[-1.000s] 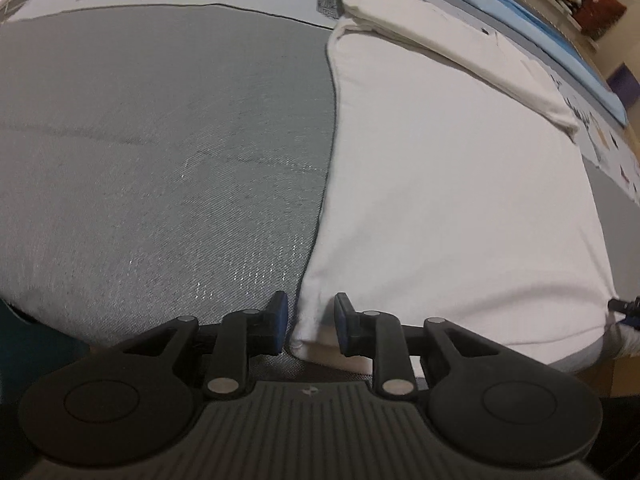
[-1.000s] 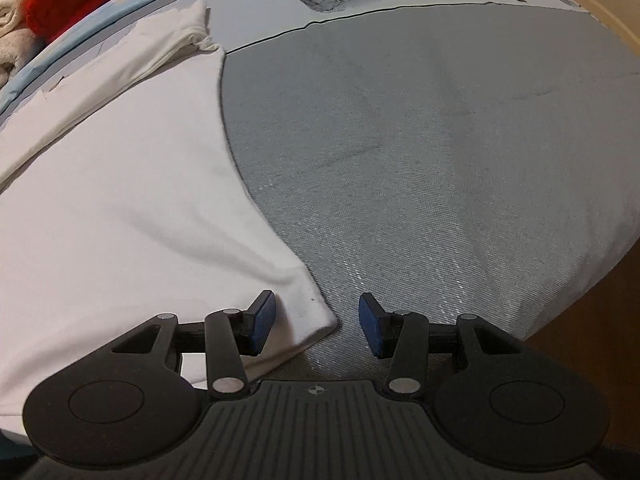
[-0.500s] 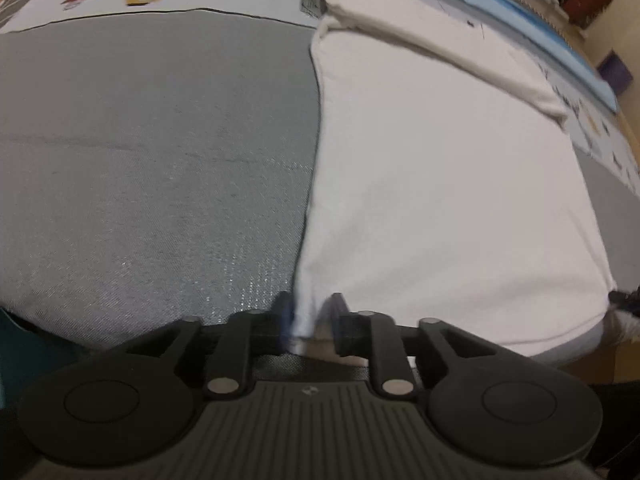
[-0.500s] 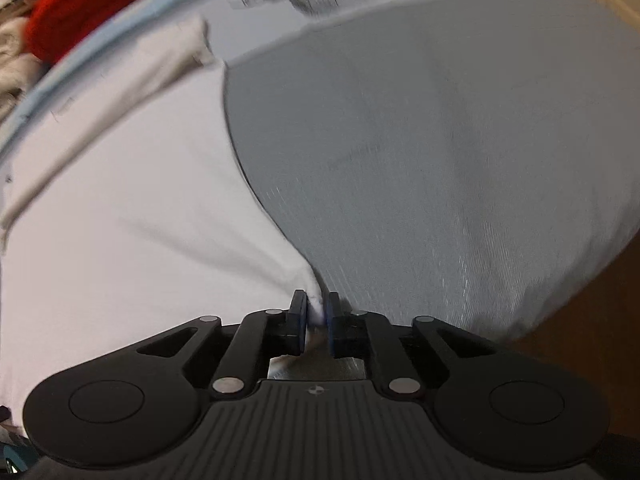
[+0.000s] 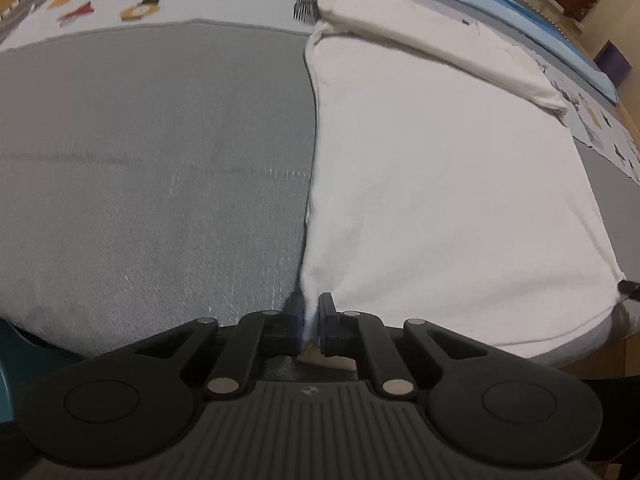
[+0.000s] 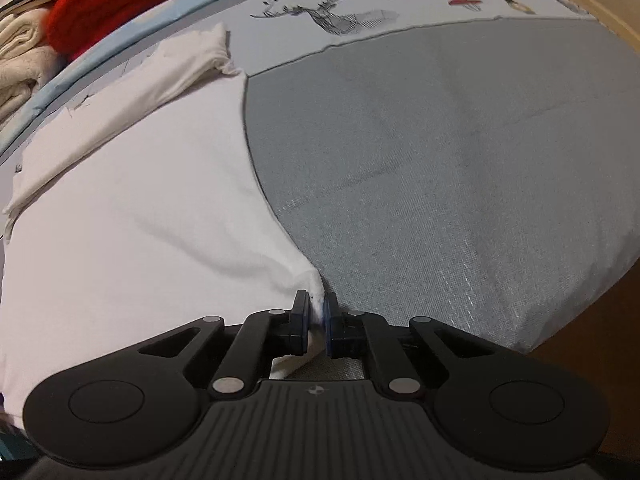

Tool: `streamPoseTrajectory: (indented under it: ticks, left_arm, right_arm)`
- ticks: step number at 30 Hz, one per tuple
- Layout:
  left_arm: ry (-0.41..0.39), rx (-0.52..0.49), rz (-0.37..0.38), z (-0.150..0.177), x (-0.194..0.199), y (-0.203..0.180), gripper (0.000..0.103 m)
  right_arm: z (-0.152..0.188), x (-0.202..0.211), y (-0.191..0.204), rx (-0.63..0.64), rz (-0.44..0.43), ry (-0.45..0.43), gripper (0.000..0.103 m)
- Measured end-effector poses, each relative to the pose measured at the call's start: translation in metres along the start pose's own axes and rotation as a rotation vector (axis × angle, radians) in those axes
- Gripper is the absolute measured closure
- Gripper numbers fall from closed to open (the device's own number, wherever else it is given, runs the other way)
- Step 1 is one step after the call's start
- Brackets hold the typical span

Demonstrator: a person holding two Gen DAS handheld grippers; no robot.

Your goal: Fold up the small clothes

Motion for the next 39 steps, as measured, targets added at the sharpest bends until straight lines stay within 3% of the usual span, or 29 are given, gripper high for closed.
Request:
streamPoseTrajectory:
  ticks: [3, 6, 15, 23, 32, 39]
  left_arm:
    - [0.0, -0.043, -0.029, 0.0, -0.002, -0.006, 0.094]
    - [-0.001, -0.042, -0.03, 0.0, -0.002, -0.005, 0.094]
    - [-0.012, -0.004, -0.023, 0.001, 0.002, 0.001, 0.094]
    - [-0.017, -0.026, -0.043, 0.001, 0.0, -0.001, 0.094]
    - [-0.182, -0.056, -0.061, 0.003, 0.04, -0.01, 0.097]
    - [-0.35, -0.139, -0.003, 0.007, 0.117, -0.025, 0.097]
  right_arm:
    - [0.004, -0.011, 0.0, 0.014, 0.018, 0.051, 0.092]
    - [0.004, -0.014, 0.007, 0.062, 0.047, 0.042, 0.091]
    - [0.004, -0.005, 0.003, 0.036, 0.023, 0.008, 0.094]
    - [0.003, -0.012, 0.007, 0.055, 0.051, 0.031, 0.093]
    - [0.001, 0.017, 0.011, 0.05, -0.001, -0.068, 0.096]
    - [-0.005, 0.082, 0.015, 0.074, -0.137, -0.197, 0.097]
Point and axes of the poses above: each gripper's, at about its wrist camera, not at the fingertips, and x roughly against the way its jaws point, y to its left, z to its underside, the point moved 3 cm from there along -x, roughly the way its jaws point, and after that the axes turned 9 degrees about y, right-handed, at the moved point
